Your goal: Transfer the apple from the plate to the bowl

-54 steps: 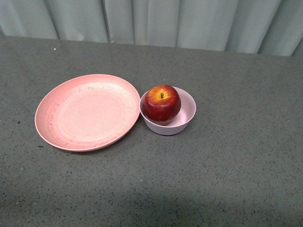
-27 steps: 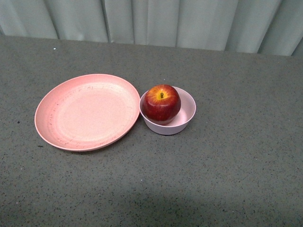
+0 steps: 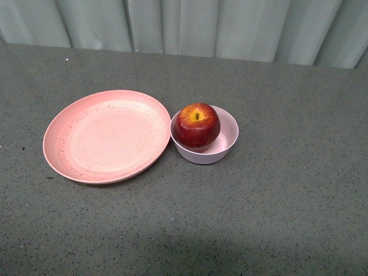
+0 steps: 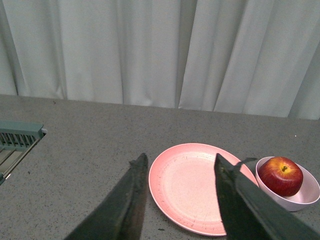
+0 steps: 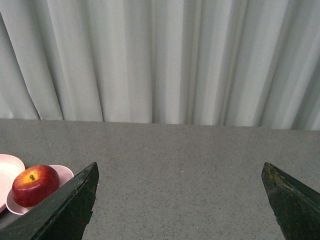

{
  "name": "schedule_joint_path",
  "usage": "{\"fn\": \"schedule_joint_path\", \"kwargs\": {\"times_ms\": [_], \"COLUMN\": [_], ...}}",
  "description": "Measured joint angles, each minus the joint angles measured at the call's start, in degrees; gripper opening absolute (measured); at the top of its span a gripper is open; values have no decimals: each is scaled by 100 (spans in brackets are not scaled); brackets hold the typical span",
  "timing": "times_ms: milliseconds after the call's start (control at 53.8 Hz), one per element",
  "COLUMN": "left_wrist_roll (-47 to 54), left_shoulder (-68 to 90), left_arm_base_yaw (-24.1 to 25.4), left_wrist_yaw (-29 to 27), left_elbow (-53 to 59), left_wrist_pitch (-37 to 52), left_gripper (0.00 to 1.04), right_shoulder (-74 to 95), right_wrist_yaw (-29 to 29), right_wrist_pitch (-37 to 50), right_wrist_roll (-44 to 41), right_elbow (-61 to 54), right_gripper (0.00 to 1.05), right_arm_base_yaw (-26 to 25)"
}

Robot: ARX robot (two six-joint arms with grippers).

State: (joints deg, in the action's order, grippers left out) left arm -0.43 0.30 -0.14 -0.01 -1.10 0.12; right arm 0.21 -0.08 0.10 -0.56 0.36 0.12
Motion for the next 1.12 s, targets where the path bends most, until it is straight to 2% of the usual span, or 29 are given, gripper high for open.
{"fn": "schedule_joint_path", "kwargs": {"times_ms": [353, 1116], "left_wrist_roll": [2, 13], "left_shoulder": [0, 0], "left_arm_base_yaw": [0, 0], "left_wrist_yaw": [0, 0], "left_elbow": [0, 0], "left_wrist_pitch": [0, 0], "left_gripper": [100, 98], "right_shoulder": [0, 0], "right_wrist_yaw": [0, 0], "right_wrist_pitch": [-2, -2], "right_wrist_roll": [0, 0], "right_elbow": [0, 0], "right_gripper": [95, 95], "right_arm_base_yaw": [0, 0]}}
